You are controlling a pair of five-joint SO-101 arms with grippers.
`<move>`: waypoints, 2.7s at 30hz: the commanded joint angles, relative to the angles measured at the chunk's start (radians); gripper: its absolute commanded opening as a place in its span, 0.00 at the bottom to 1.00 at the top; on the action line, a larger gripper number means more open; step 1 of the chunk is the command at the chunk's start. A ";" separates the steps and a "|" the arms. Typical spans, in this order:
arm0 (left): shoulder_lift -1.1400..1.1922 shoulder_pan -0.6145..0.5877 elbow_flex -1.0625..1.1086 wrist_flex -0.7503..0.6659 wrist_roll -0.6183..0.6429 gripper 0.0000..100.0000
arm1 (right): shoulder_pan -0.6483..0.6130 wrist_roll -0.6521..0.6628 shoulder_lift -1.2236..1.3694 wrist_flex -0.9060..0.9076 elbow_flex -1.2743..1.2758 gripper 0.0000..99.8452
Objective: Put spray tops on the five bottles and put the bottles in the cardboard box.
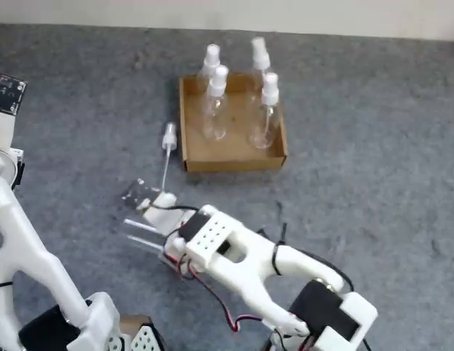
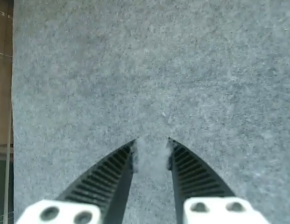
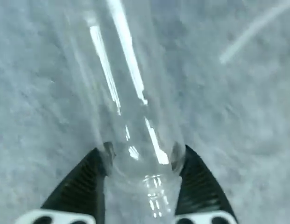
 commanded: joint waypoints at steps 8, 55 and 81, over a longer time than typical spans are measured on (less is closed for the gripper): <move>-0.024 0.056 -0.005 0.008 -0.002 0.07 | 0.443 0.420 -0.553 0.501 -0.048 0.00; -0.025 0.521 -0.004 0.299 0.066 0.07 | 0.400 1.363 -0.710 0.177 0.364 0.11; -0.031 0.522 0.079 0.281 0.064 0.07 | 0.332 -0.216 -0.705 0.176 0.082 0.13</move>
